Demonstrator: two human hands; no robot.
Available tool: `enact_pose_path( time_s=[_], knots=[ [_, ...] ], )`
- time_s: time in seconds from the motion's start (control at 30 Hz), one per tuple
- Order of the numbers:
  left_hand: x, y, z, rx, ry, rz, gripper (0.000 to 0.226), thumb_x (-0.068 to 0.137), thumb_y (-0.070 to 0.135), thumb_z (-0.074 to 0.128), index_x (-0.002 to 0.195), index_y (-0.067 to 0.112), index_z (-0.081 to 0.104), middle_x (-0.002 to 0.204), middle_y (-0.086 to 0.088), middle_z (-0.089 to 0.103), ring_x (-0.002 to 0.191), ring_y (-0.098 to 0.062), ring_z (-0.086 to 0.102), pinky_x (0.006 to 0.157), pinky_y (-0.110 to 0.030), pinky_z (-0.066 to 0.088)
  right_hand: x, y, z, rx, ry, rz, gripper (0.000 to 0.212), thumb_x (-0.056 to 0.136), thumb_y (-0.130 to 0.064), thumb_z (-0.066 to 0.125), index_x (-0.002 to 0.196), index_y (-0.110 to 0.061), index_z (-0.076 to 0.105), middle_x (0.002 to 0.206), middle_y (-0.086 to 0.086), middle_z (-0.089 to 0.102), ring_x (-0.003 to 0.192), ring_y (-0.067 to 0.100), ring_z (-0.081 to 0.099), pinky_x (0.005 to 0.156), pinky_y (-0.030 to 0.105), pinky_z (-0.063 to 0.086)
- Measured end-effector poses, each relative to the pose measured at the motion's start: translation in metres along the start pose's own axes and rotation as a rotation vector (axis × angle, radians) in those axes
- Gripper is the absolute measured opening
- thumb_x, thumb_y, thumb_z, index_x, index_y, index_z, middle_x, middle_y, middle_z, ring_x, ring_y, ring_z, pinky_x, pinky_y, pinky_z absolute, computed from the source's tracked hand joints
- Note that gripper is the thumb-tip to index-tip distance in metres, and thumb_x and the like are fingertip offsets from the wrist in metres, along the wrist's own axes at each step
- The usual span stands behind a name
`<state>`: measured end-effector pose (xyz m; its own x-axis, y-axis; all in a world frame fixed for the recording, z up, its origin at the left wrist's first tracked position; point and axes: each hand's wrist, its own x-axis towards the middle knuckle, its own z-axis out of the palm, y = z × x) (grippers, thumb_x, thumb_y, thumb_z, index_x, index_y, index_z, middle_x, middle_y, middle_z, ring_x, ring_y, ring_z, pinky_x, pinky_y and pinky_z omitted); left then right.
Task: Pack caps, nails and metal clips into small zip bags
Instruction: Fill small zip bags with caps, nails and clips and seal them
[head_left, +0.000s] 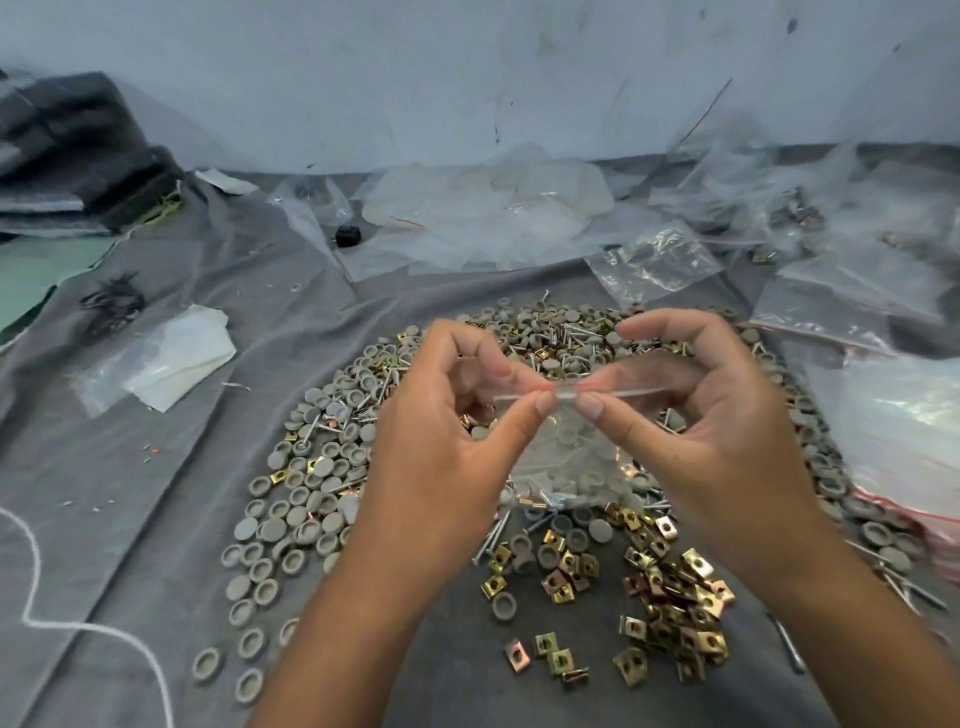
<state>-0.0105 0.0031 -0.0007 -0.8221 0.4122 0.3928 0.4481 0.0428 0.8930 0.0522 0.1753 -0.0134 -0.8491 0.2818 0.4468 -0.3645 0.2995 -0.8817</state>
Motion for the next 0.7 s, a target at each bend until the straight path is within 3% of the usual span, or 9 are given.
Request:
enact_pose_path(
  time_s=[0.1, 0.2, 0.4, 0.7],
  knots=[
    [0.001, -0.003, 0.001, -0.012, 0.024, -0.005, 0.025, 0.087, 0.022, 0.074, 0.094, 0.028, 0.05, 0.094, 0.002, 0.074, 0.089, -0.02, 0.071, 0.077, -0.044, 0.056, 0.003, -0.001, -0.009, -0.04, 0.005, -0.005, 0.046, 0.082, -0.04, 0.08, 0.121, -0.035, 0.055, 0.105, -0.007, 0.077, 0.096, 0.019, 0.073, 0.079, 0.038, 0.058],
    [0.002, -0.005, 0.0, -0.021, 0.042, -0.005, 0.027, 0.086, 0.018, 0.076, 0.098, 0.027, 0.053, 0.095, 0.002, 0.075, 0.09, -0.018, 0.071, 0.077, -0.035, 0.054, 0.006, 0.0, -0.021, -0.032, 0.024, 0.009, 0.046, 0.084, -0.034, 0.081, 0.122, -0.031, 0.056, 0.102, -0.002, 0.077, 0.092, 0.022, 0.072, 0.082, 0.047, 0.057],
    [0.002, -0.004, 0.002, -0.001, 0.041, 0.031, 0.036, 0.082, 0.021, 0.082, 0.104, 0.03, 0.055, 0.099, 0.007, 0.075, 0.095, -0.017, 0.072, 0.076, -0.023, 0.054, 0.005, -0.002, -0.023, -0.107, 0.031, -0.005, 0.038, 0.083, -0.036, 0.075, 0.116, -0.035, 0.056, 0.097, -0.005, 0.077, 0.088, 0.02, 0.072, 0.078, 0.04, 0.058],
    [0.0, 0.001, 0.004, 0.083, 0.052, 0.068, 0.028, 0.087, 0.027, 0.077, 0.102, 0.035, 0.054, 0.094, 0.009, 0.074, 0.094, -0.018, 0.072, 0.081, -0.041, 0.056, 0.001, -0.001, -0.017, -0.214, -0.01, -0.044, 0.034, 0.09, -0.044, 0.07, 0.117, -0.041, 0.05, 0.101, -0.012, 0.074, 0.096, 0.018, 0.069, 0.082, 0.049, 0.055]
  ],
)
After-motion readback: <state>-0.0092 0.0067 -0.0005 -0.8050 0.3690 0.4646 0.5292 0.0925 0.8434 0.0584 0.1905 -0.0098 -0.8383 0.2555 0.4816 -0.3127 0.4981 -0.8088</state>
